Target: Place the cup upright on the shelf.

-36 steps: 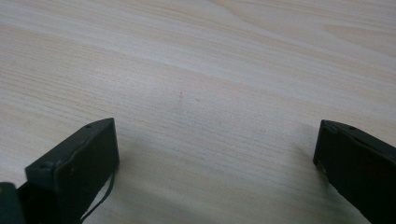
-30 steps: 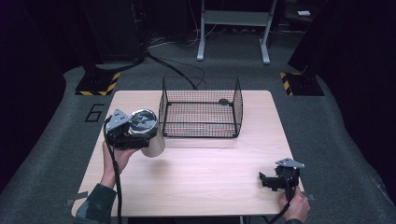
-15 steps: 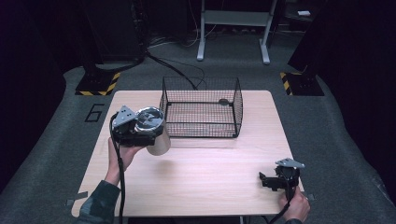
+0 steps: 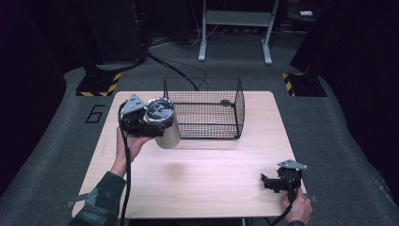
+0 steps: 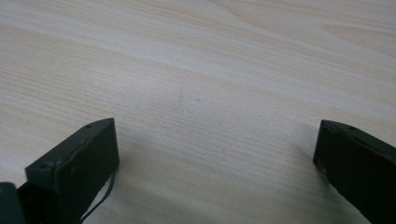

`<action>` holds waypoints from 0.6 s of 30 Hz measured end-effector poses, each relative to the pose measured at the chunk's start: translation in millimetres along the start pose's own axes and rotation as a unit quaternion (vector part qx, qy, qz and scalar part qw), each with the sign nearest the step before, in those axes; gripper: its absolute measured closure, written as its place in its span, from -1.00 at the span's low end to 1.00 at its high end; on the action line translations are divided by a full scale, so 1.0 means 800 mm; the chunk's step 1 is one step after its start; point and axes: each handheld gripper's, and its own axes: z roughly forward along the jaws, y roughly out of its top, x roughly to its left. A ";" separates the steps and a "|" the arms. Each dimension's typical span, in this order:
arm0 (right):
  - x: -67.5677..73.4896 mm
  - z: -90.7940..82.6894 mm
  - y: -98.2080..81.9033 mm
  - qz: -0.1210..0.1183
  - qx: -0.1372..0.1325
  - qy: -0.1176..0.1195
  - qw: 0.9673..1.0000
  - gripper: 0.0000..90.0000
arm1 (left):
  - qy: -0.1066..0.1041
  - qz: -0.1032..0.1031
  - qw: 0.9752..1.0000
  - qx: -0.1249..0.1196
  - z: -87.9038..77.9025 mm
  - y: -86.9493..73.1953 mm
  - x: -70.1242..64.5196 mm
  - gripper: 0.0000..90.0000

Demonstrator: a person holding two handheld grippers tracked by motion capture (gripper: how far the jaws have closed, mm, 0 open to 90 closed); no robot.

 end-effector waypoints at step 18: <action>0.000 0.000 0.000 0.000 0.000 0.000 1.000 -1.00 | -0.009 0.015 1.000 -0.008 0.032 0.053 -0.006 -0.91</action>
